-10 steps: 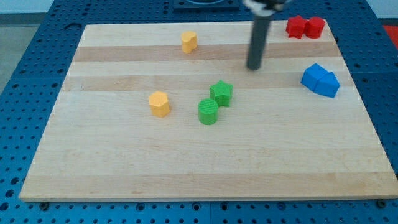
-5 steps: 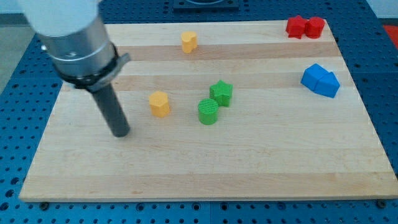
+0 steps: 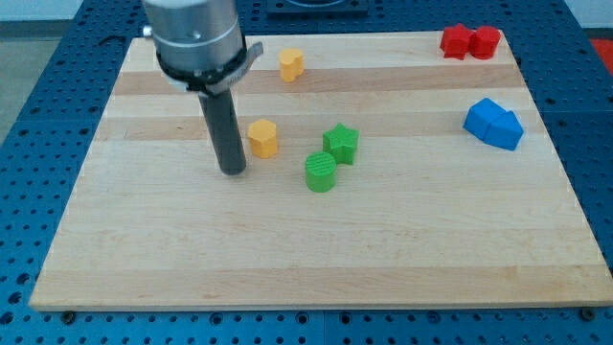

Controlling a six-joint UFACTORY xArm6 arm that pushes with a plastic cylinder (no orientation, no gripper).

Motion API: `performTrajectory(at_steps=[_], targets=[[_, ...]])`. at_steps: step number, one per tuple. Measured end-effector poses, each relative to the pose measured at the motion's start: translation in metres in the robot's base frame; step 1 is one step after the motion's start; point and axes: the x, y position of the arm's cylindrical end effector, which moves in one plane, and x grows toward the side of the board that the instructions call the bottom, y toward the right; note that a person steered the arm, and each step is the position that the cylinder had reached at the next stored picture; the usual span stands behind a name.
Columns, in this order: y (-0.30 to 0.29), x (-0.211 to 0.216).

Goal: Slide yellow hexagon to yellow heart

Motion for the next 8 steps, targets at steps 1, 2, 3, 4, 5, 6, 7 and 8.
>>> performTrajectory(at_steps=[1, 2, 3, 4, 5, 6, 7, 8], targets=[[0.024, 0.000], [0.035, -0.035], [0.035, -0.082], [0.035, -0.106], [0.031, -0.092], [0.002, -0.082], [0.004, -0.099], [0.036, -0.132]])
